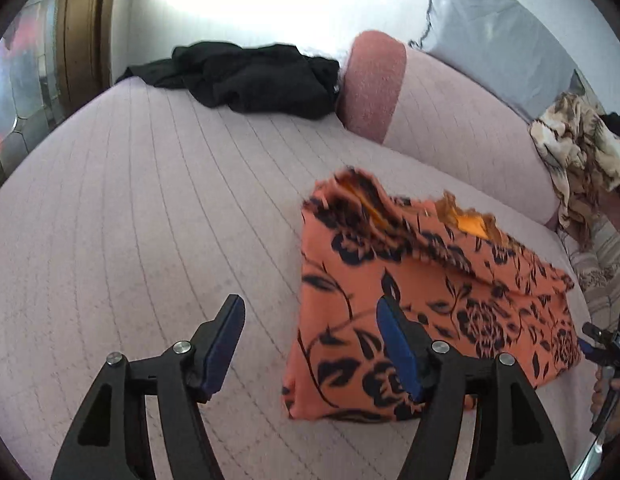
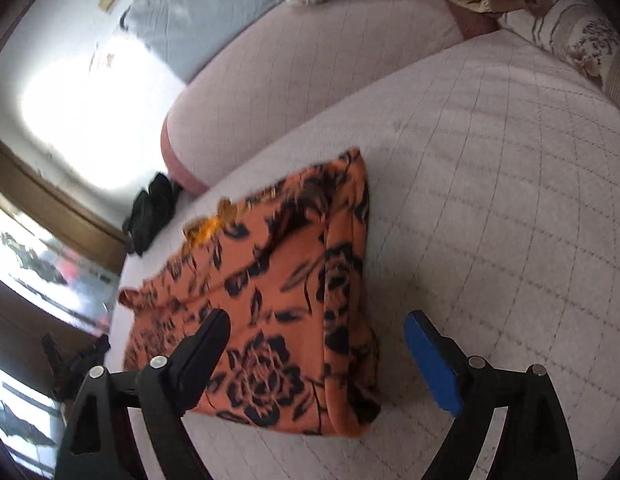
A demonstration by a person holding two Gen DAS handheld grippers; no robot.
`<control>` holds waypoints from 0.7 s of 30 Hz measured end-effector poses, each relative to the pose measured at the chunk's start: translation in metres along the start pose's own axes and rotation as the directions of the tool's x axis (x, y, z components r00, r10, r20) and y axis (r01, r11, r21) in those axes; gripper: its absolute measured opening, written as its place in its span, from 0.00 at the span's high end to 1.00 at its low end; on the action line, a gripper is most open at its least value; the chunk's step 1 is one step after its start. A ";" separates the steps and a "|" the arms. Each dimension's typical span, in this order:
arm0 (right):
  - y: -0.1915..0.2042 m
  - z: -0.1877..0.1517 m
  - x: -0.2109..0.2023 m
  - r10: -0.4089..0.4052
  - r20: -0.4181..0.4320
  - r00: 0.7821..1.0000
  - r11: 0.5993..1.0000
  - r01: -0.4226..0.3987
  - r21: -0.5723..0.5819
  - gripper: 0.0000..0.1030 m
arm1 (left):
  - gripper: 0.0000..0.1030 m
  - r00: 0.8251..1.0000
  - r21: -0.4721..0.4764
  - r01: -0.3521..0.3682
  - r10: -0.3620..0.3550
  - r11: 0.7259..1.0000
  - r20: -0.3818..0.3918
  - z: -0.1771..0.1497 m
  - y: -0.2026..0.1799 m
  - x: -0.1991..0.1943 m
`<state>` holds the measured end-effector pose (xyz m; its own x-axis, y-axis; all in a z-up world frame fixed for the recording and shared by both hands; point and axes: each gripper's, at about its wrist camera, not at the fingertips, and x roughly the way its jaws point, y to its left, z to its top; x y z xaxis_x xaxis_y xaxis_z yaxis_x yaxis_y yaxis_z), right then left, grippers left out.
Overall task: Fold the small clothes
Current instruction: 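Lift the hem with both grippers and fold it toward the lace collar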
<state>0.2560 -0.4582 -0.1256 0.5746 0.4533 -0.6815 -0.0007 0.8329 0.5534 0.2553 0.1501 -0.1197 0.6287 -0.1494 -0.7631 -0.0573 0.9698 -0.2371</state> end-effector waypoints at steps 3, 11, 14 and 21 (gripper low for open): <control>0.006 -0.011 0.029 -0.003 -0.073 0.997 1.000 0.001 -0.031 0.13 | 0.33 0.996 0.014 -0.003 0.005 1.000 -0.087 -0.011 -0.011 0.032; 0.044 -0.001 0.057 -0.113 -0.139 0.984 0.988 0.097 -0.122 0.78 | 0.82 0.988 0.055 -0.034 0.042 0.998 -0.149 0.011 -0.038 0.046; 0.066 0.010 0.035 -0.083 -0.098 0.992 0.991 0.073 -0.108 0.79 | 0.83 0.995 0.050 -0.028 0.033 0.998 -0.093 0.023 -0.042 0.018; 0.121 0.006 -0.048 -0.064 -0.032 0.997 0.980 0.057 -0.189 0.80 | 0.83 1.000 0.098 0.011 -0.013 0.995 0.022 0.021 -0.054 -0.081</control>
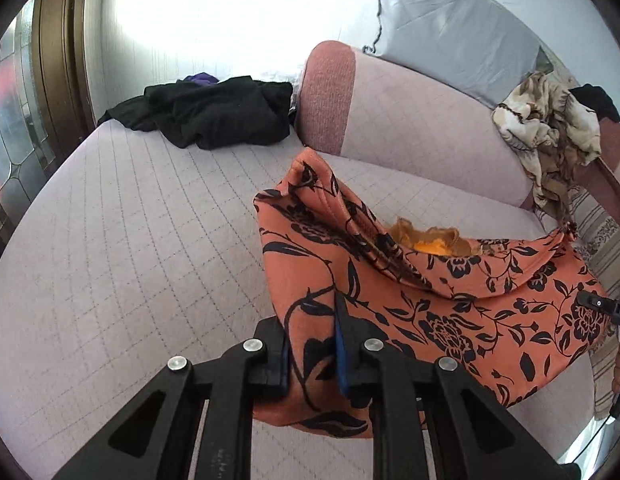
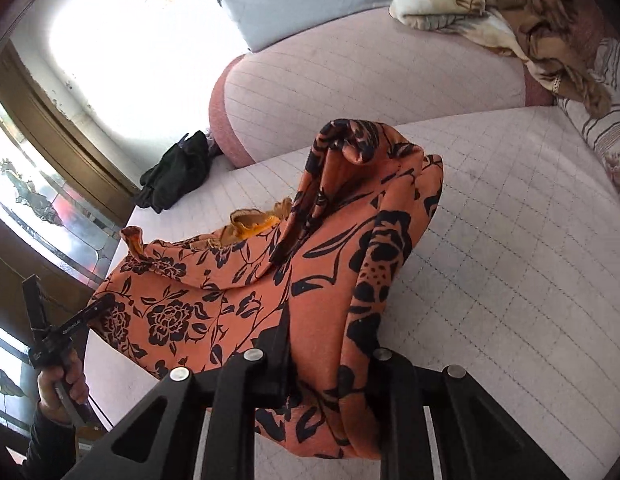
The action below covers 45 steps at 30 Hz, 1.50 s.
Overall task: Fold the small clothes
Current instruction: 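Lift the hem with both grippers and fold it toward the lace collar, then release the folded hem and open both grippers above the blouse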
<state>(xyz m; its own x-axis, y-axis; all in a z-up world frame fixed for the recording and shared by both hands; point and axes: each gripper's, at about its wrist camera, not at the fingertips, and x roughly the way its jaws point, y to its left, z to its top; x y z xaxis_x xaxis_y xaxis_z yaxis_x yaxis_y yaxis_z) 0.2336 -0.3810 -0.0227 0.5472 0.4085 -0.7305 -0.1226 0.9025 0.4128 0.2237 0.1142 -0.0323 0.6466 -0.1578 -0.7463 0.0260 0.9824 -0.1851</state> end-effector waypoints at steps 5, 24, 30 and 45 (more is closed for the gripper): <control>-0.008 -0.075 -0.043 0.023 -0.049 0.999 0.998 -0.020 0.057 0.79 | 0.82 0.997 -0.012 0.029 -0.030 0.999 -0.073 -0.083 0.012 -0.037; -0.038 -0.155 -0.051 -0.170 -0.025 0.985 0.983 0.169 -0.066 0.33 | 0.65 0.990 0.337 -0.083 0.117 0.938 -0.081 -0.108 0.009 0.014; -0.036 -0.127 -0.027 -0.272 -0.006 0.962 0.925 0.259 -0.277 0.33 | 0.65 0.989 0.411 -0.076 0.121 0.908 -0.086 -0.082 0.011 0.042; -0.097 -0.033 0.041 -0.188 -0.031 0.982 0.982 0.188 0.015 0.47 | 0.80 0.978 0.129 -0.140 0.157 0.982 -0.139 -0.032 0.048 0.106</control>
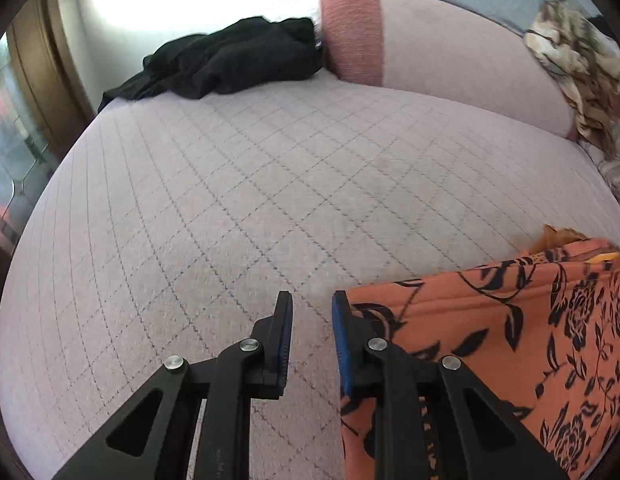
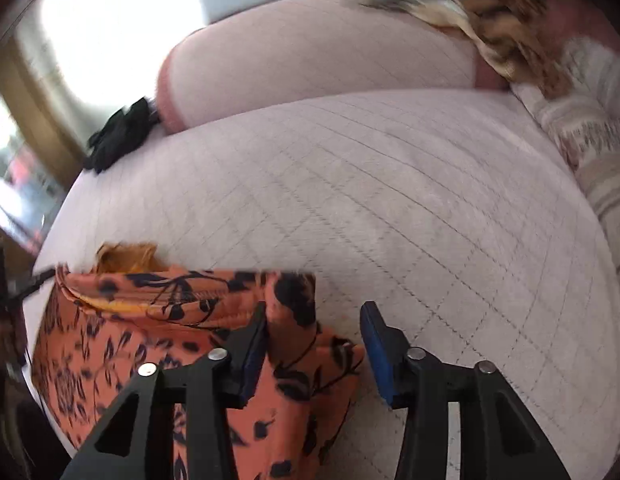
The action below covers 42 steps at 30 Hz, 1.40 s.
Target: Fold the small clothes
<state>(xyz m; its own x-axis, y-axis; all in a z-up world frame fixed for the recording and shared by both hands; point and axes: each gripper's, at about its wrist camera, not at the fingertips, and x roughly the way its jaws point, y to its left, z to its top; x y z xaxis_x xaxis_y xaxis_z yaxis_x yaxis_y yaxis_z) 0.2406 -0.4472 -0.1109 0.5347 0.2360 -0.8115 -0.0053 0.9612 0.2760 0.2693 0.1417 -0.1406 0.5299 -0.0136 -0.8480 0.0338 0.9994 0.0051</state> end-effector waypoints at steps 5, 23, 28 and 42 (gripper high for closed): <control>-0.002 -0.019 -0.006 -0.011 0.017 1.000 0.998 0.009 0.062 0.43 | 0.79 0.998 0.010 -0.017 0.016 1.000 0.067 -0.013 0.005 -0.032; 0.022 -0.205 -0.135 0.077 0.125 0.989 0.957 -0.108 0.268 0.33 | 0.51 0.979 -0.146 0.203 -0.199 0.968 0.038 -0.171 -0.010 -0.116; 0.028 -0.219 -0.149 0.093 0.151 0.984 0.954 -0.132 0.268 0.33 | 0.52 0.949 -0.195 0.300 -0.312 0.934 -0.035 -0.153 0.000 -0.094; 0.024 -0.227 -0.135 0.116 0.126 0.985 0.944 -0.149 0.293 0.33 | 0.88 0.917 -0.387 0.323 -0.387 0.863 -0.097 -0.173 0.029 -0.074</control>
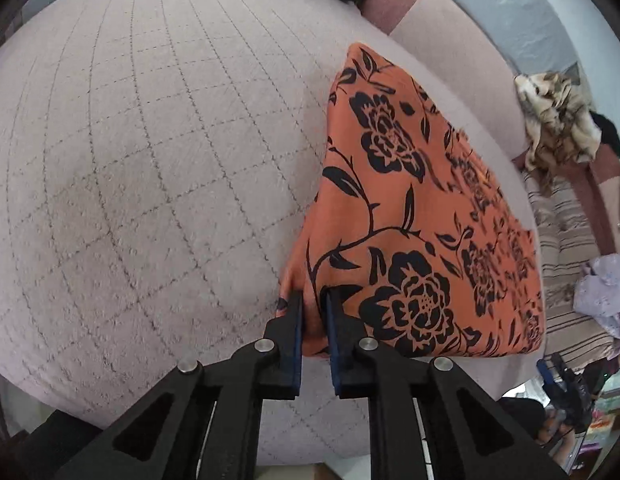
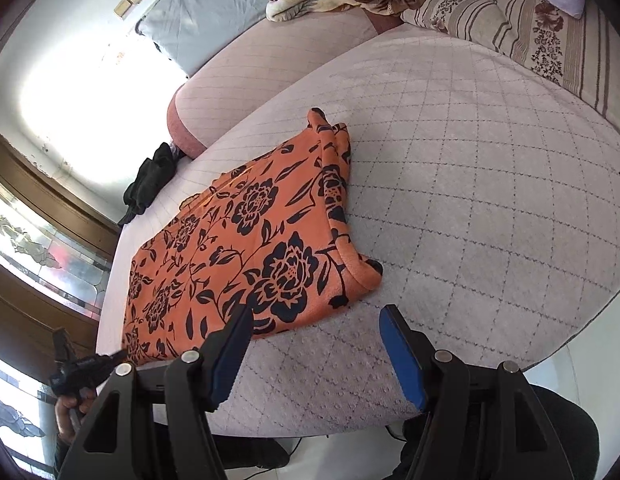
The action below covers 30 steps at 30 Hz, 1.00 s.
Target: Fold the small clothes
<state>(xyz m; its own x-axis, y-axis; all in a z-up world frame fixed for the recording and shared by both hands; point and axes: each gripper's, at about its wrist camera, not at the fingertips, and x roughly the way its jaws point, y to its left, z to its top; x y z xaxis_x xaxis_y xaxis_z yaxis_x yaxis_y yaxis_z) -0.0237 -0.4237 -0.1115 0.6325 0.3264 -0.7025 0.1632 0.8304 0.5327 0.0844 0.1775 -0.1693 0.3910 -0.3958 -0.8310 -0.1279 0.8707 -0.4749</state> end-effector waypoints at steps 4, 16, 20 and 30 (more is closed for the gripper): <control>0.011 0.010 -0.002 0.019 0.016 1.000 0.999 -0.019 -0.045 0.33 | 0.87 0.994 0.096 -0.087 0.080 0.992 0.077 0.001 -0.020 -0.018; -0.008 0.071 0.055 0.058 -0.054 0.997 0.997 -0.055 0.060 0.27 | 0.60 0.951 0.369 -0.191 0.079 0.910 0.298 -0.011 -0.114 -0.036; 0.009 0.083 0.074 -0.016 -0.110 0.994 0.997 0.008 -0.078 0.85 | 0.60 0.966 0.383 -0.179 0.088 0.906 0.242 -0.015 -0.121 -0.011; 0.000 0.084 0.065 -0.168 -0.002 0.986 0.976 0.166 -0.137 0.87 | 0.60 0.968 0.435 -0.216 0.134 0.874 0.212 -0.028 -0.125 0.019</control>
<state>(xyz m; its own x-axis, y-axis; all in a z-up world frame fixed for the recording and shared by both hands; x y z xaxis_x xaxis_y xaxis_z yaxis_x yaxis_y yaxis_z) 0.0815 -0.4401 -0.1175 0.5945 0.1829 -0.7830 0.1607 0.9271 0.3386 0.0824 0.0527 -0.1341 0.5541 -0.2043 -0.8070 0.1996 0.9737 -0.1094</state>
